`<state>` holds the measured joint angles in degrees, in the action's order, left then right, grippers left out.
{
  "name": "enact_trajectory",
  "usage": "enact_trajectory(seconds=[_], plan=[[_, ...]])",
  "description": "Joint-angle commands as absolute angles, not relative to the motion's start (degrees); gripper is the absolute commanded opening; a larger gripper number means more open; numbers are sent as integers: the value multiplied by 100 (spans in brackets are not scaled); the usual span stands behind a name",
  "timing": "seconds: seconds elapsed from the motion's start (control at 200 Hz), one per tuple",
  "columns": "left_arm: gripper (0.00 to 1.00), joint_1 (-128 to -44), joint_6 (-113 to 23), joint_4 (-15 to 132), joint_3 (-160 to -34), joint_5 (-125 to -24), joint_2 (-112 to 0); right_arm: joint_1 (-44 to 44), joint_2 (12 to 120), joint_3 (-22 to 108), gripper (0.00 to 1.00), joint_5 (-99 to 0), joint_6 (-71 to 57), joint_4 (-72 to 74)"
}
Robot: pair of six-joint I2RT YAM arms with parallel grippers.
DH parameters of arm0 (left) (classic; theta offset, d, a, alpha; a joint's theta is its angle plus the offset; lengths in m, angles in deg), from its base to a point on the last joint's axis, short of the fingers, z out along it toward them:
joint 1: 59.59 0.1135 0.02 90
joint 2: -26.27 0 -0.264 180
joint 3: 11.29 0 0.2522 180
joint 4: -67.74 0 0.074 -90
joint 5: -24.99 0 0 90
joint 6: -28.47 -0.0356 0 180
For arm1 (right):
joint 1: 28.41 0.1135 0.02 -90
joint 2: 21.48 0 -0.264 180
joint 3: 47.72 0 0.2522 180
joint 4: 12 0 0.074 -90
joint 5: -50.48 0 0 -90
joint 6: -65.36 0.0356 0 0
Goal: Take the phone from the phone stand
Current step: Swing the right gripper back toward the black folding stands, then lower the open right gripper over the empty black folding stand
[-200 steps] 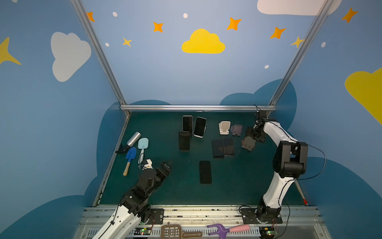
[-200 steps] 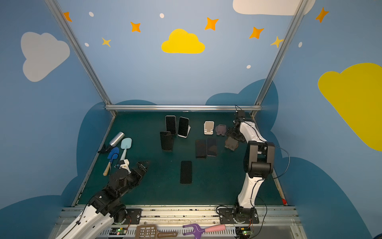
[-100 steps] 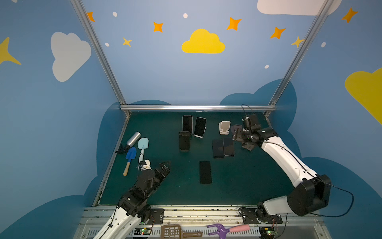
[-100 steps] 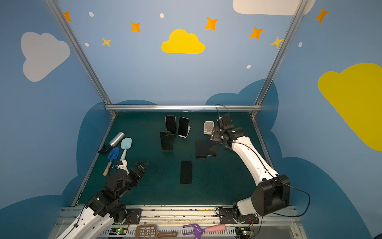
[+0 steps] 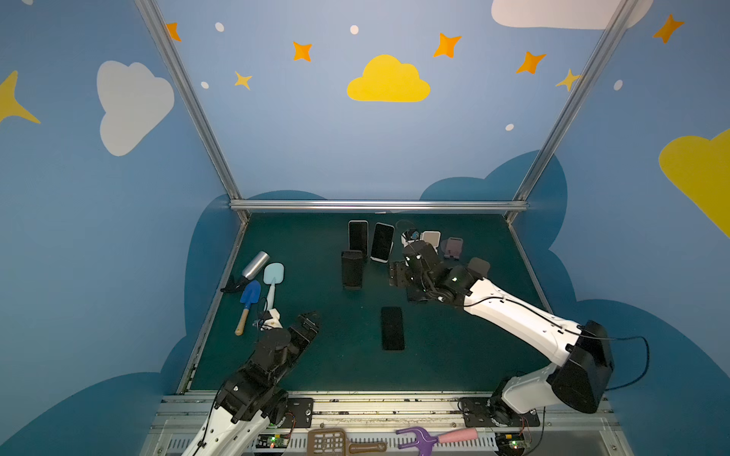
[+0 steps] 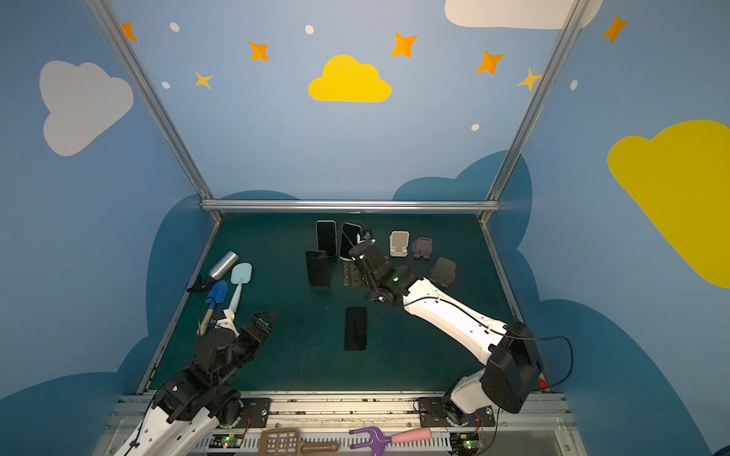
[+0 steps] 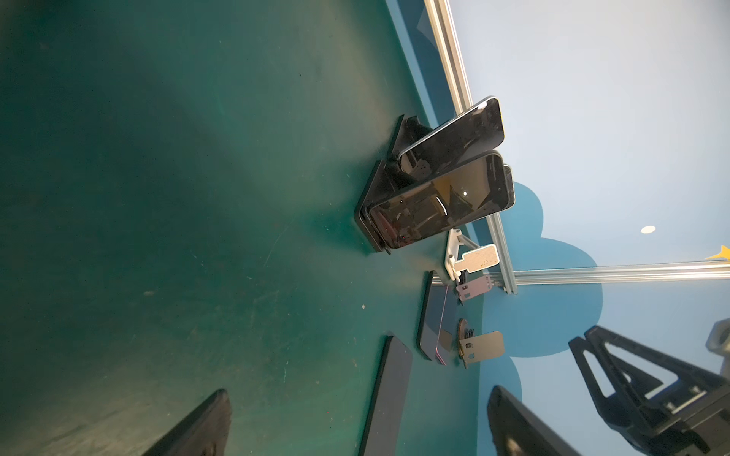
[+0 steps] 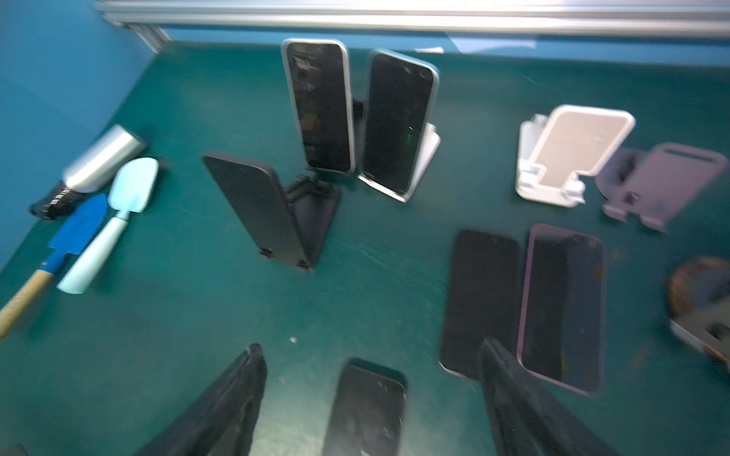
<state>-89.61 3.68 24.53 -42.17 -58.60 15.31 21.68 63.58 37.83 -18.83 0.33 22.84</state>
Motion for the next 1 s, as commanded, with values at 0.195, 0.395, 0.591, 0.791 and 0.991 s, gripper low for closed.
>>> enact_trajectory(seconds=[0.195, 0.395, 0.591, 0.791, 0.991], plan=[[100, -8965, 342, 2064, -4162, -5772, 1706, 3038, 7442, 4155, 84, -1071, -502, 1271], [100, -8967, 350, 2297, -3977, -5908, 1500, 3259, 8018, 4767, 88, -1159, -495, 1688], [100, -8965, 180, 2436, -4020, -5829, 1324, 3259, 8380, 5158, 94, -1176, -391, 1634], [100, -8965, 118, 2449, -4121, -5878, 1186, 3232, 8613, 5531, 94, -1266, -321, 1748], [100, -8967, 88, 2397, -4205, -5868, 1262, 3230, 8750, 5742, 94, -1313, -154, 1925]])
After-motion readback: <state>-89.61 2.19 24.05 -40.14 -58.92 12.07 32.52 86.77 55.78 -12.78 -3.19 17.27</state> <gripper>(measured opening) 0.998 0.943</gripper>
